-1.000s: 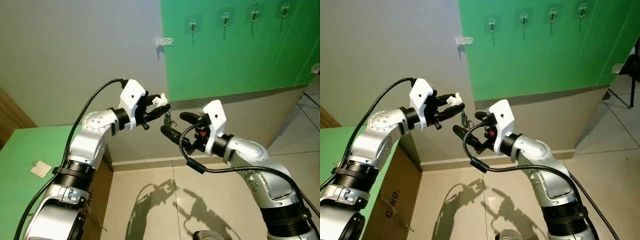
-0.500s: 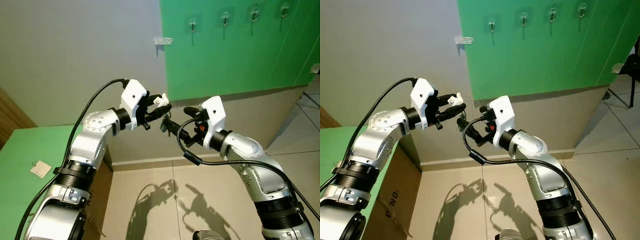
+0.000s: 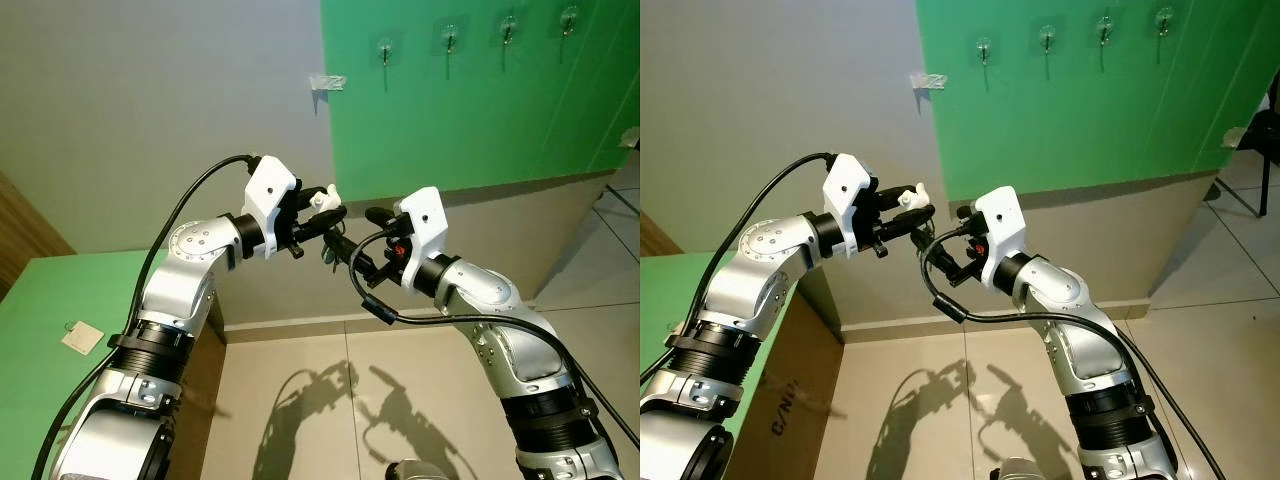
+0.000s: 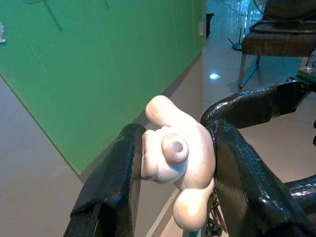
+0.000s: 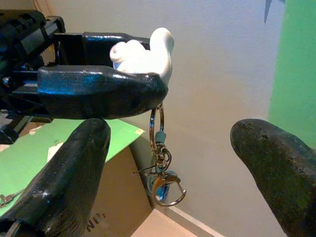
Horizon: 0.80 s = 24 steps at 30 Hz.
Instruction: Hang keys on a hook
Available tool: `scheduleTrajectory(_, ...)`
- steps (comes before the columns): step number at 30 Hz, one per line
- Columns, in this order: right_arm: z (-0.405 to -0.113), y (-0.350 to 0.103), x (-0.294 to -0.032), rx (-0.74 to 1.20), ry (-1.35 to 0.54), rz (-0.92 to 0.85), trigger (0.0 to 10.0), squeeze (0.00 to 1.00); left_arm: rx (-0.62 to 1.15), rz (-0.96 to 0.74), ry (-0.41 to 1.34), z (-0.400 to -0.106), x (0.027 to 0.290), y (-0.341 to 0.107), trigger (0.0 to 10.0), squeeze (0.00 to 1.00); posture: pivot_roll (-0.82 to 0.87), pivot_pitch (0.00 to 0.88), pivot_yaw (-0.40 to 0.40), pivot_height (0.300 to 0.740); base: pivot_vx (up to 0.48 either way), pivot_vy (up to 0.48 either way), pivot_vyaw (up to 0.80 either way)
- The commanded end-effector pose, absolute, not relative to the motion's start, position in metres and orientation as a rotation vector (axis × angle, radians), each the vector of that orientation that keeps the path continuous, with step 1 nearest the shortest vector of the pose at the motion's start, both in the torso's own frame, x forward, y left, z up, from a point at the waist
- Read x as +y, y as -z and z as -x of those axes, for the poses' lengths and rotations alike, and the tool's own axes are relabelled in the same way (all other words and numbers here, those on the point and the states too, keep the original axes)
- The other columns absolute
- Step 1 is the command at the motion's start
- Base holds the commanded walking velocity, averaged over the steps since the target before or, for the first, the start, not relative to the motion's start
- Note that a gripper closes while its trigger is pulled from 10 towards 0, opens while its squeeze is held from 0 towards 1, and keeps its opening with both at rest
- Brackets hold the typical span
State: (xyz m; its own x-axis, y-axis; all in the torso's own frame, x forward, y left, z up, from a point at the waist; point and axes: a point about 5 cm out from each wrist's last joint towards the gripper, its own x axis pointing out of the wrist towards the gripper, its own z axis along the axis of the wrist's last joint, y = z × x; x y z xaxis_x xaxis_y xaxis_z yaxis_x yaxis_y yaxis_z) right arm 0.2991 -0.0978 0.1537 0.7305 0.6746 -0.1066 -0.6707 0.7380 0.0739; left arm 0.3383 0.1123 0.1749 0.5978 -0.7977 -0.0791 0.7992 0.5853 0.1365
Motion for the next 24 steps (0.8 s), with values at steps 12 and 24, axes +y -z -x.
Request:
scheduleTrajectory(12,-0.299,-0.155,-0.091,0.111,-0.751,-0.005,0.0,0.0,-0.025,-0.157,0.9,-0.34,0.116,-0.186,0.0,0.0,-0.26,0.0,0.125,0.74,0.0,0.0,0.0)
scheduleTrajectory(24,-0.302,-0.158,-0.092,0.104,-0.731,-0.002,0.0,0.0,-0.021,-0.162,0.857,-0.345,0.123,-0.187,0.0,0.0,-0.26,0.0,0.126,0.74,0.0,0.0,0.0)
